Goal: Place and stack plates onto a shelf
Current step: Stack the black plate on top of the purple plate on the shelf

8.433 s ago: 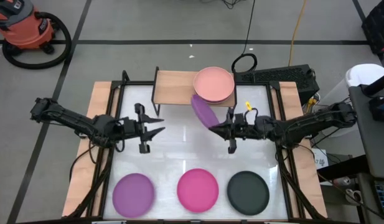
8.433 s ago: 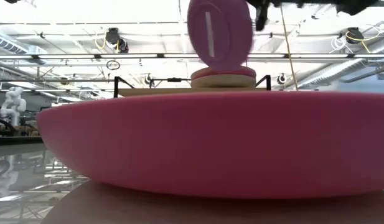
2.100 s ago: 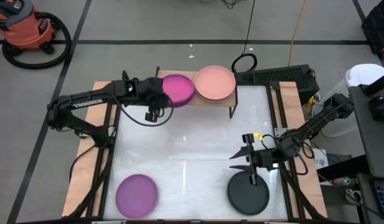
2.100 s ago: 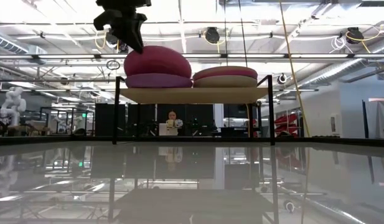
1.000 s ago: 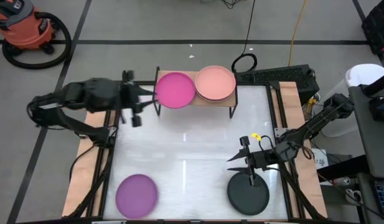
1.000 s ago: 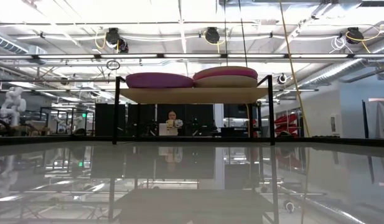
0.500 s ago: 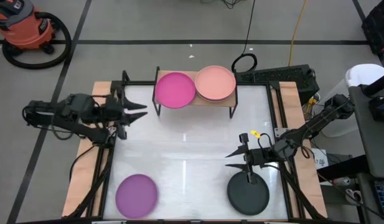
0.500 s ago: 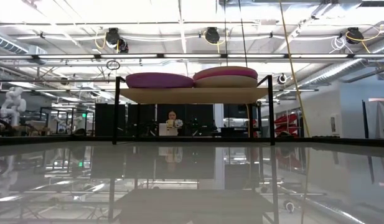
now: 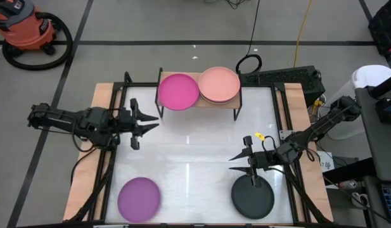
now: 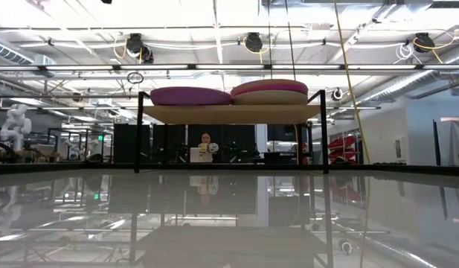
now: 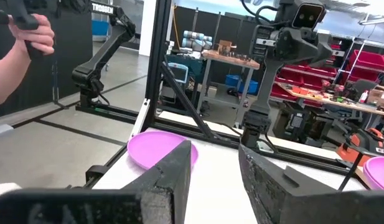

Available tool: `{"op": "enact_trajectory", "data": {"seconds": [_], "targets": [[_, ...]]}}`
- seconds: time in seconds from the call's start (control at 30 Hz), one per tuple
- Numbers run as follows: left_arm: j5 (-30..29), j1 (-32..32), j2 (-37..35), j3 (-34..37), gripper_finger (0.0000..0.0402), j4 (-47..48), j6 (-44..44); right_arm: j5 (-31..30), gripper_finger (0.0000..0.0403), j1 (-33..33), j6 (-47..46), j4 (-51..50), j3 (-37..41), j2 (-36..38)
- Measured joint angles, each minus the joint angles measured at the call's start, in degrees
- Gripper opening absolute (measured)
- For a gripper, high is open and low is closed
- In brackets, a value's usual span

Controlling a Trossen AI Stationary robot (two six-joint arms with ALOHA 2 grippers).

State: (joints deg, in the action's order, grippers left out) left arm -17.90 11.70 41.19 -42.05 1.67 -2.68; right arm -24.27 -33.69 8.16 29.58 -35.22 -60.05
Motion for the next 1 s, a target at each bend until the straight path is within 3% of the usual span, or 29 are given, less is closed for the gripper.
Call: {"op": "enact_trajectory", "data": {"seconds": [0.7, 1.0], "targets": [[0.00, -0.04, 0.15, 0.08, 0.0107, 0.16, -0.02, 0.07, 0.0116, 0.00, -0.21, 0.02, 0.00, 0.00], [0.01, -0.04, 0.15, 0.08, 0.0107, -0.03, 0.85, 0.35, 0.0116, 0.00, -9.29, -7.11, 0.00, 0.00]]}}
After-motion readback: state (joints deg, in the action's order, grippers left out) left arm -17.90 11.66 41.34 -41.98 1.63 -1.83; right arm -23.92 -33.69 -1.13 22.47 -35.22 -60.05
